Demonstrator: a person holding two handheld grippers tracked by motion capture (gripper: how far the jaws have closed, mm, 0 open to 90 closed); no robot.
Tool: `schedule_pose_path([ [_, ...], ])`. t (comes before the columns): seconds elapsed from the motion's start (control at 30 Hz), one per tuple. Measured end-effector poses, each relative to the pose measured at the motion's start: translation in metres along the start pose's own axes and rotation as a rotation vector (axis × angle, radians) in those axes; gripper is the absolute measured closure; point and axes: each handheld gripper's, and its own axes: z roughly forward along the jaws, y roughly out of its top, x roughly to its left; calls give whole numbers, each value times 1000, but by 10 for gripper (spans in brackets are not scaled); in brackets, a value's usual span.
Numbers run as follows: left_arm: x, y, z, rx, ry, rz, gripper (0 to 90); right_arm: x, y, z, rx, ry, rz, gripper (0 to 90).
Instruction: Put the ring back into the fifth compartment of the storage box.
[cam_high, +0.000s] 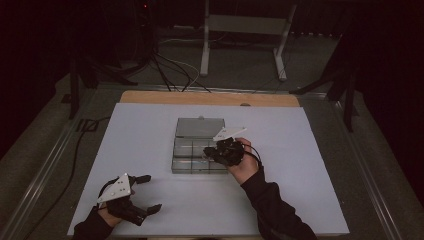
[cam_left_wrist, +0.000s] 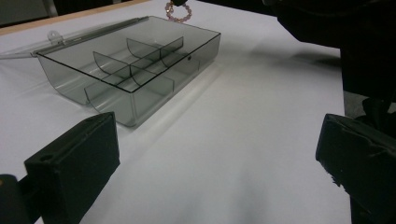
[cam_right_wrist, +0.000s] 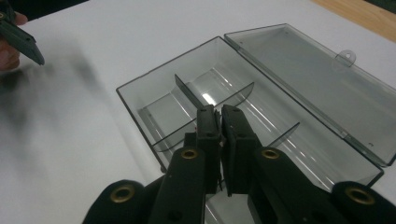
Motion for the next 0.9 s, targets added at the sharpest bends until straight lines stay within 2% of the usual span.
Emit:
schedule_pose_path([
  [0.47, 0, 0, 0, -3, 2, 3, 10, 1, -5, 19, 32, 11, 12, 863],
  [0.9, -1, 0, 0, 2, 0, 6, 9, 3, -5, 33, 59, 20, 1, 859],
])
